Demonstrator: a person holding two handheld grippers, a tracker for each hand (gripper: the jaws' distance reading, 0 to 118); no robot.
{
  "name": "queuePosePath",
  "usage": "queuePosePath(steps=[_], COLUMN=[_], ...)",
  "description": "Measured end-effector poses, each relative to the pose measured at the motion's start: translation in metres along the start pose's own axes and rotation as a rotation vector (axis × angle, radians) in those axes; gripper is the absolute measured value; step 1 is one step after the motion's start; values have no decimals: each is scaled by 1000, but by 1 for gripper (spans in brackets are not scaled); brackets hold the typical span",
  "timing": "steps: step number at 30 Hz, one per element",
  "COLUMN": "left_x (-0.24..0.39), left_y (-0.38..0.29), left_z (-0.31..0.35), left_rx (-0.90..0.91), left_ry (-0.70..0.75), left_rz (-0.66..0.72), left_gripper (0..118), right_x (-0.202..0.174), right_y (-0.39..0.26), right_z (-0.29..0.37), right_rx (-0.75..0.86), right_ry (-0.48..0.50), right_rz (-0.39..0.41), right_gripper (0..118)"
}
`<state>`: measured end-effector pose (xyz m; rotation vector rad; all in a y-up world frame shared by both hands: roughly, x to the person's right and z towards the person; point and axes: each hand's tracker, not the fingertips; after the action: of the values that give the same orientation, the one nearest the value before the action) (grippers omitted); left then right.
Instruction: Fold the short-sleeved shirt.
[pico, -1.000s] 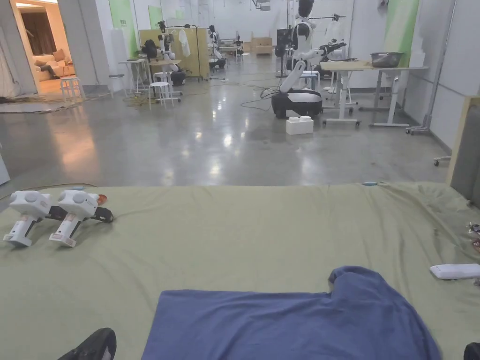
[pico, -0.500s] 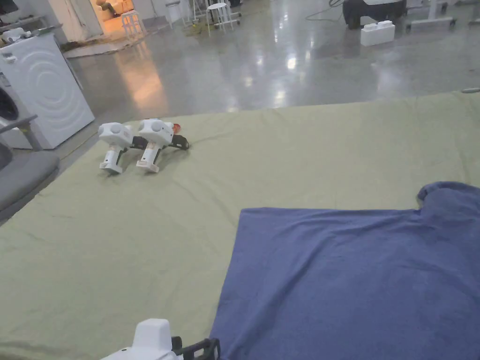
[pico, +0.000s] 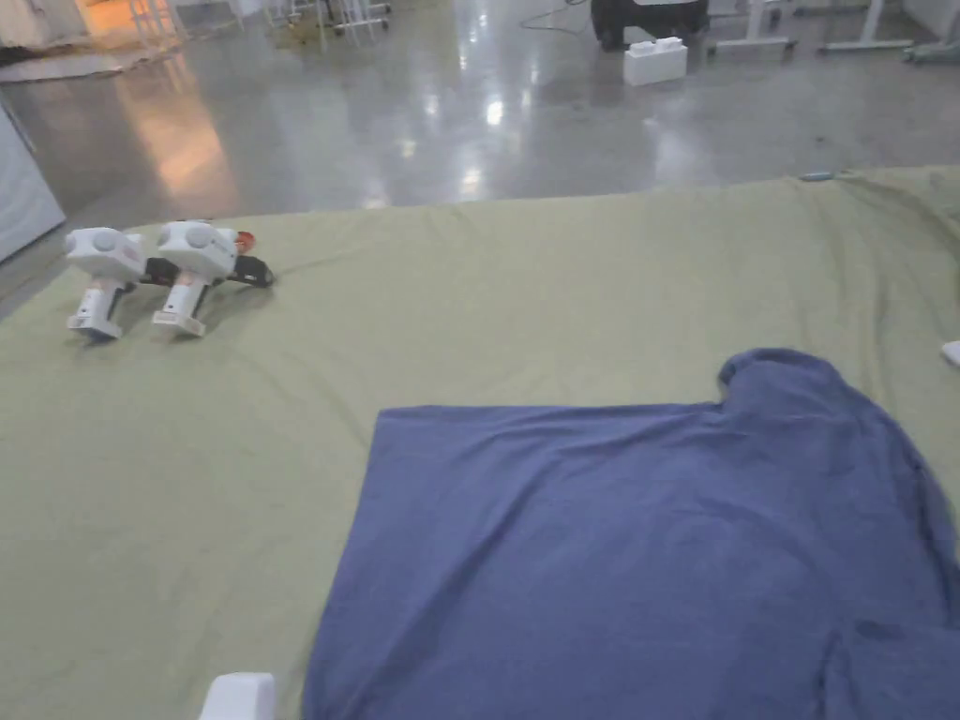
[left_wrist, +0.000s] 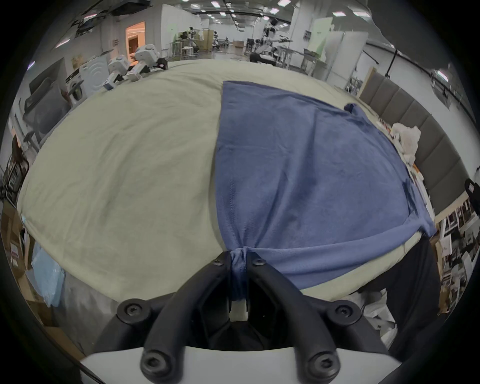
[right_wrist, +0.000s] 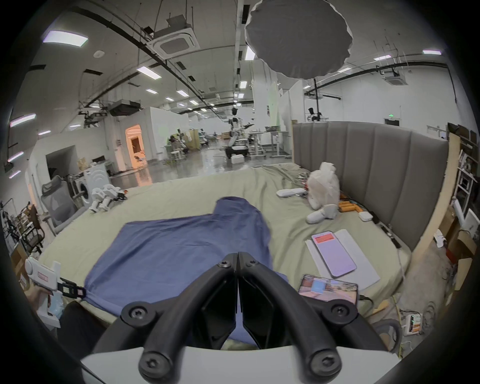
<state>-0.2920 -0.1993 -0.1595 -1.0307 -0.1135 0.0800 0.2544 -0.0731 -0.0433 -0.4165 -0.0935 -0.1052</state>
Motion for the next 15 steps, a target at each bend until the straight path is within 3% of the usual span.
queuePosePath(steps=[2, 3, 6, 8, 15], left_x=[1, 1, 0, 0, -1], left_y=[3, 4, 5, 5, 4], left_z=[-6, -8, -10, -9, -8], left_rx=[-34, -41, -50, -51, -47], left_ry=[3, 3, 8, 4, 9], left_rz=[-13, -19, -19, -14, -13], left_gripper=[8, 8, 8, 8, 8], right_x=[16, 16, 38, 51, 66], right_y=[-7, -9, -30, -50, -91], right_z=[-2, -5, -24, -37, -73], right_rx=[-29, -50, -200, -351, -511], right_ry=[-68, -100, -153, -113, -114], right_rz=[-11, -19, -35, -73, -206], right_gripper=[0, 7, 70, 68, 68])
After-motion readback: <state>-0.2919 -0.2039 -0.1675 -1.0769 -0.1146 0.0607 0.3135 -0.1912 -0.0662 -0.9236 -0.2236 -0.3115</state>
